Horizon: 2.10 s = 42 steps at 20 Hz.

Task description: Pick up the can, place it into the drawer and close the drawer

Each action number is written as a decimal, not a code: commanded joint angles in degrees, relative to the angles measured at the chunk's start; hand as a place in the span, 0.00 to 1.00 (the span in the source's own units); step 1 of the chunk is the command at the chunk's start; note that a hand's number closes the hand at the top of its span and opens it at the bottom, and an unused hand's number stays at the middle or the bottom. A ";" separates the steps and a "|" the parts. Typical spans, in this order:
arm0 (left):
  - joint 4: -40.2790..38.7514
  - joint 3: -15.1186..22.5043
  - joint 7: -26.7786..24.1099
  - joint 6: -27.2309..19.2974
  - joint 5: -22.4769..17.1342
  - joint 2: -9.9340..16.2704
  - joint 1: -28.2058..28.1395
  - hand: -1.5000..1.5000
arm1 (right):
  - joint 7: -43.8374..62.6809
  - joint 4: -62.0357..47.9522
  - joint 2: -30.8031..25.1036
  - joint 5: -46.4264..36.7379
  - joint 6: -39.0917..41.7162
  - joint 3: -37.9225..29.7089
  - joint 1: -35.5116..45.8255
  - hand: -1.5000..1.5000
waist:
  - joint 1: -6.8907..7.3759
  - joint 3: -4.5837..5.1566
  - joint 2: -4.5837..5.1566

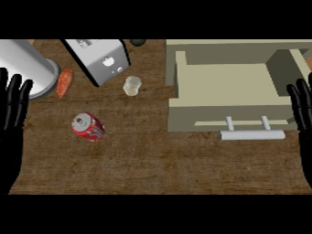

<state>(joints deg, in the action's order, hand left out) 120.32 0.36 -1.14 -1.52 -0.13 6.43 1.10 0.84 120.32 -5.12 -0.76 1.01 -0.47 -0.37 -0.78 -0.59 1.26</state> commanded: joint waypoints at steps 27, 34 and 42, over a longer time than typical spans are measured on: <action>-45.88 -9.03 5.94 65.50 -51.52 39.80 13.66 0.00 | -0.16 -2.08 -0.99 12.37 6.55 -15.37 -18.55 0.00 | 0.17 0.55 -1.27; -49.94 -2.60 15.17 60.23 -63.99 42.20 17.96 0.00 | 0.05 0.13 -0.48 13.62 9.76 -17.35 -21.54 0.00 | 0.18 0.53 -1.31; -54.82 1.28 22.12 59.44 -68.52 39.39 21.18 0.00 | 2.19 1.48 -3.15 19.38 14.43 -23.27 -22.22 0.00 | 0.19 0.57 -1.27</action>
<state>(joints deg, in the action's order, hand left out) 66.99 0.24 17.79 57.63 -66.55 47.06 21.49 3.54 121.58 -8.91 19.03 13.63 -23.50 -21.74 -0.75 -0.02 -0.02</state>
